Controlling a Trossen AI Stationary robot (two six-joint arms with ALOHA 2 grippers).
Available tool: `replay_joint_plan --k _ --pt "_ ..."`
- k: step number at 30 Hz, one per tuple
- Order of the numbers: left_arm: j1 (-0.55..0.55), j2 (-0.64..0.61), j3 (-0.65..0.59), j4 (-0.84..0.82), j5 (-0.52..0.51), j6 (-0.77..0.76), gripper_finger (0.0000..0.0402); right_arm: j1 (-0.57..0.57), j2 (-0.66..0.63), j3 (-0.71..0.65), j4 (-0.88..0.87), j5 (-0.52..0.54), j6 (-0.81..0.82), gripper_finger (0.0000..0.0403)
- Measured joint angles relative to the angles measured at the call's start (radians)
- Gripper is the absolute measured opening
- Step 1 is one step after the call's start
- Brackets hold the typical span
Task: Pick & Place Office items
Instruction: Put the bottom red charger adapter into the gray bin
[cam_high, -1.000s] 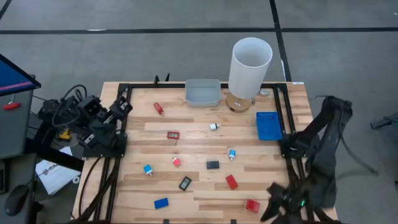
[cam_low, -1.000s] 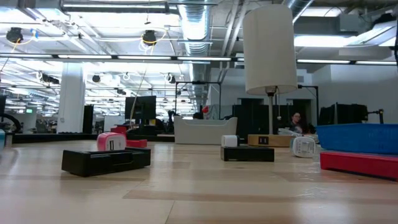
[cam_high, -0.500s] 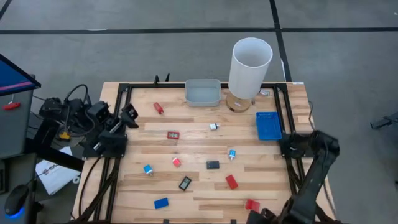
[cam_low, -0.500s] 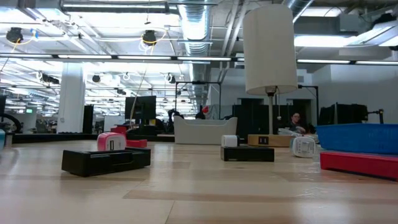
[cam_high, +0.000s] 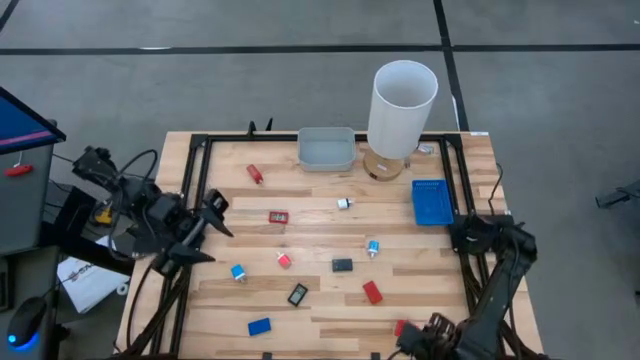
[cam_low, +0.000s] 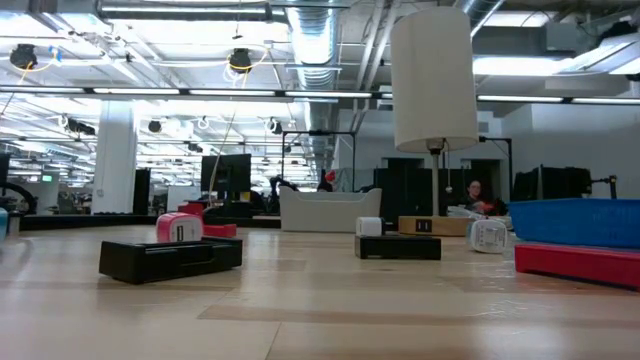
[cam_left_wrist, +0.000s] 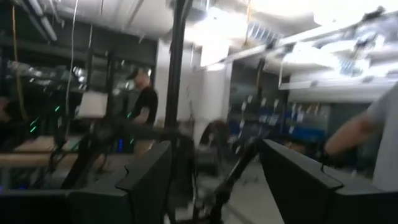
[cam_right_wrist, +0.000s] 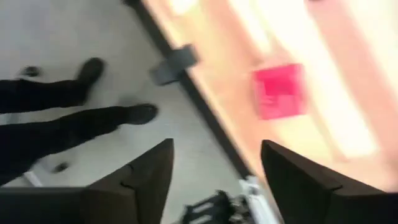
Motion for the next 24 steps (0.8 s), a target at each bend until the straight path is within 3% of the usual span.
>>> replay_joint_plan --k 6,11,24 --pt "-0.042 0.035 0.000 -0.104 -0.080 0.029 0.0244 -0.004 -0.048 0.000 -0.192 -0.039 -0.041 0.0328" --pt "-0.060 0.078 0.000 -0.163 -0.081 0.029 0.0244 -0.022 -0.058 0.000 -0.165 -0.110 -0.077 0.0380" --pt "-0.063 0.192 -0.001 -0.205 -0.081 0.035 0.0244 -0.117 -0.054 -0.212 0.070 -0.201 -0.180 0.0400"
